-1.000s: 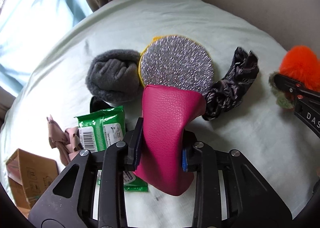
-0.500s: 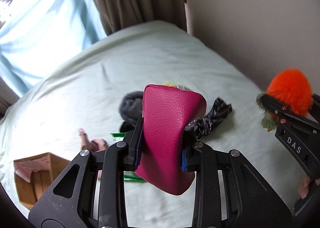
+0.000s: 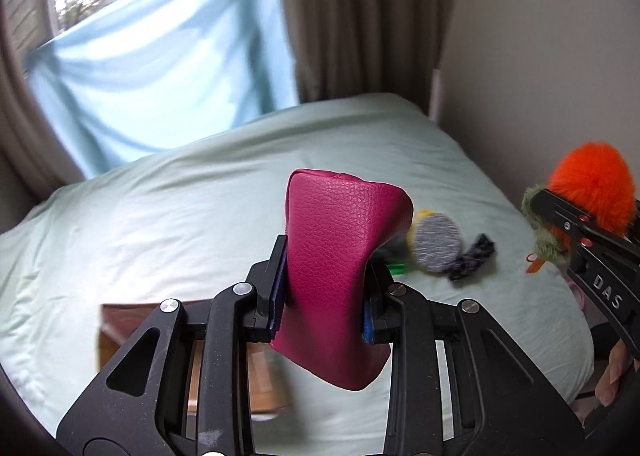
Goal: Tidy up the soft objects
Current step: 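Carry the magenta pouch and orange pompom over the cardboard box with both tools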
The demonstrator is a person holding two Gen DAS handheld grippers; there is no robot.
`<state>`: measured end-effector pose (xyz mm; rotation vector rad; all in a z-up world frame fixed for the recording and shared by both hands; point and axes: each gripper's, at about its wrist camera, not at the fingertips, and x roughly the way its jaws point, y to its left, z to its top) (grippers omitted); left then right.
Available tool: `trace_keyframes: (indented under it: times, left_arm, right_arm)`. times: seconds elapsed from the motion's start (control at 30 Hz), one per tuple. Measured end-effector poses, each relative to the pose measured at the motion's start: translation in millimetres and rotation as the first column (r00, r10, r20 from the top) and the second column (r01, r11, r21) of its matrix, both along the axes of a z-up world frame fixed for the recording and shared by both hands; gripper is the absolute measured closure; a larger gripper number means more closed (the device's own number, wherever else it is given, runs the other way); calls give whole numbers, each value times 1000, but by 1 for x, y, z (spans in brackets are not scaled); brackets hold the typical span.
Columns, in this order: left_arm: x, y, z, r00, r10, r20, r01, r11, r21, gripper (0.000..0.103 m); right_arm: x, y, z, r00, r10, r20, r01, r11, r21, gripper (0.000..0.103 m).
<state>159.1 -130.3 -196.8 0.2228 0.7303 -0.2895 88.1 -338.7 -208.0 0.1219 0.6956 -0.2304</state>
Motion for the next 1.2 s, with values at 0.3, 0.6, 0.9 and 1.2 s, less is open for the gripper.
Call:
trace_keyframes:
  times: [0.3,0.6,0.9,1.2]
  left_arm:
    - [22,139,9,986,164,-26,-163,986,34,77]
    - [53,233,-43,954,246,-171,-238,969,67,77]
    - [97,271,-128,885,239,-399,-217,971,102,77]
    - [135,266,-194,786,205,-584,-151,978,141,77]
  right_arm:
    - [22,134,34,984,178,6,-178,983,36,70]
    - [71,244,8,944,318,-90,-314,948,50,70]
    - [124,296,-78,890,330,-316,-293,943,161,70]
    - [176,317,-152,783,324,-531,-220,943,250,70]
